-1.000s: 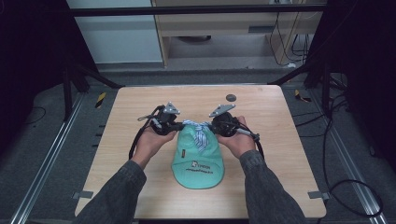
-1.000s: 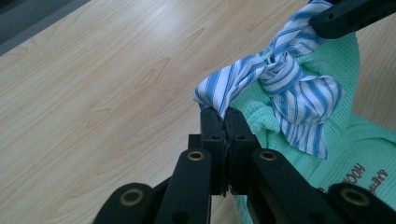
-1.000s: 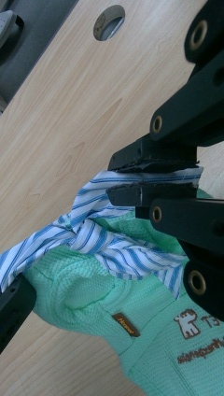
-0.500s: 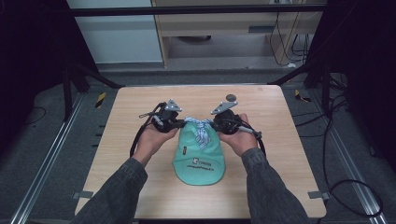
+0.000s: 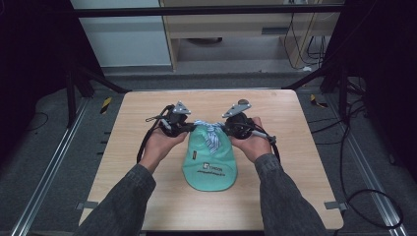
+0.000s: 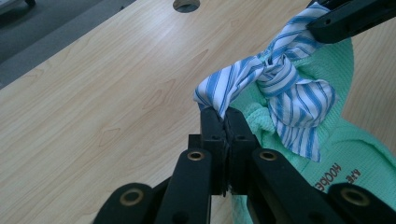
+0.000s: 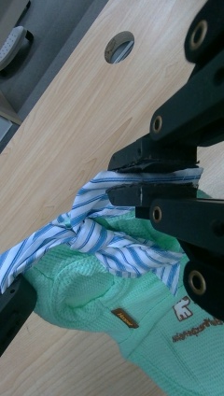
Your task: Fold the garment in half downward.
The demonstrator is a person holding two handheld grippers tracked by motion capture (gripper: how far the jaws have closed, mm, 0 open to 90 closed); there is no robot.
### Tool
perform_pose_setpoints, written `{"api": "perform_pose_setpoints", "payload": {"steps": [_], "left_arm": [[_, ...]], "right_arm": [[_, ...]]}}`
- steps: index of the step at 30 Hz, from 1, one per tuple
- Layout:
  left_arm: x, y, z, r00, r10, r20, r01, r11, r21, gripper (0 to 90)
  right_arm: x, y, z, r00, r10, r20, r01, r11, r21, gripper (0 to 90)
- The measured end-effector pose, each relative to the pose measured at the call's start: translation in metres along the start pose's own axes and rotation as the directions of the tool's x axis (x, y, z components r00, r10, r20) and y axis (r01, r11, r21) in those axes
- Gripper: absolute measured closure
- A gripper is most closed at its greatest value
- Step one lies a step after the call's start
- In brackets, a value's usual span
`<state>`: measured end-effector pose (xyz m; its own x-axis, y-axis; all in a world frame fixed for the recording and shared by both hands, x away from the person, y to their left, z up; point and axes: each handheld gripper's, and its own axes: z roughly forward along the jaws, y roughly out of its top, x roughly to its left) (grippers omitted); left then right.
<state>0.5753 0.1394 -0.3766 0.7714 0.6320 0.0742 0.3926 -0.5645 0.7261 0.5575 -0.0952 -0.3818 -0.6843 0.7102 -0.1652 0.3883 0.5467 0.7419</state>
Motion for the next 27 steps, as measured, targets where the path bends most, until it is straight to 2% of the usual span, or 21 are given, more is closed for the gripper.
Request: {"api": "perform_pose_setpoints", "payload": {"steps": [16, 27], "left_arm": [[-0.0001, 0.0079, -0.0011, 0.9999, 0.013, -0.003, -0.013, 0.9998, -0.014, 88.3], [0.0007, 0.0037, -0.0026, 0.9998, 0.019, -0.01, -0.019, 0.9998, -0.005, 88.3]], "right_arm": [[-0.0042, 0.0018, -0.0016, 0.9999, 0.006, 0.008, -0.006, 1.0, -0.005, 83.2], [-0.0005, 0.0046, 0.0013, 0.9999, -0.012, 0.01, 0.012, 1.0, -0.001, 83.2]]}}
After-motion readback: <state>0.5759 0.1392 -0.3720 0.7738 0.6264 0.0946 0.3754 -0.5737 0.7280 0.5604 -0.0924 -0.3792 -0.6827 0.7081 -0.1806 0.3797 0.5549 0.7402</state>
